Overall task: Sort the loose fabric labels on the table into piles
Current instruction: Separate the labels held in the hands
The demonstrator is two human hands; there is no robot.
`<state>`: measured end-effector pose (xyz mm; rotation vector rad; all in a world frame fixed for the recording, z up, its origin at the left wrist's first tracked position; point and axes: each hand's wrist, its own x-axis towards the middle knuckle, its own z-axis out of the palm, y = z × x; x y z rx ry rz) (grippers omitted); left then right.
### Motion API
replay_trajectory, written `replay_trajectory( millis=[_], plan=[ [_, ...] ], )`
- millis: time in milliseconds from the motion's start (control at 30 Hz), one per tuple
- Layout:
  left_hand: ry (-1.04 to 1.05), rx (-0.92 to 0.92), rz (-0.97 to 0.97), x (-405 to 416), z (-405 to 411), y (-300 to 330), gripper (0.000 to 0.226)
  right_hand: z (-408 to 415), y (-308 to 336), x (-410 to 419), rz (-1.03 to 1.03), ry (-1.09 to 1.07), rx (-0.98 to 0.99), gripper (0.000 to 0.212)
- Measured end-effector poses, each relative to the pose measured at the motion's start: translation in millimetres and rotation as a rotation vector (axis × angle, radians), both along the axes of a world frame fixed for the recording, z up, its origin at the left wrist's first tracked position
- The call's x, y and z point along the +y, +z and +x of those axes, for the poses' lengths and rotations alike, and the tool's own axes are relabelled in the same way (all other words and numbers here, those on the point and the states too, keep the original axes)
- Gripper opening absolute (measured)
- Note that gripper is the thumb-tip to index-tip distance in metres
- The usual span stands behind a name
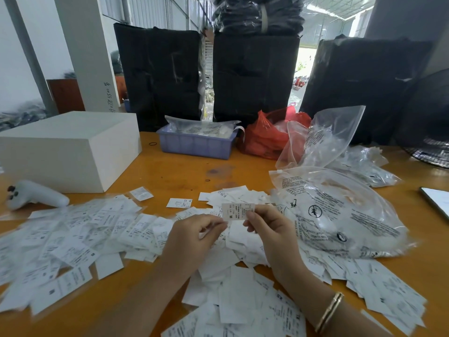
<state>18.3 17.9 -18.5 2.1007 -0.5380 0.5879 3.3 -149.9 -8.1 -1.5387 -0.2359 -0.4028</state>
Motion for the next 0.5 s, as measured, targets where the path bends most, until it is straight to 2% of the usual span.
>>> replay_trajectory(
  millis=[333, 500],
  plan=[
    [-0.160, 0.087, -0.036, 2.4, 2.5, -1.4, 0.032, 2.3, -0.4, -3.2, 0.094, -0.020, 0.004, 0.033],
    [-0.263, 0.262, -0.040, 5.7, 0.6, 4.0, 0.025, 2.4, -1.1, -2.6, 0.057, -0.003, -0.002, 0.036]
  ],
)
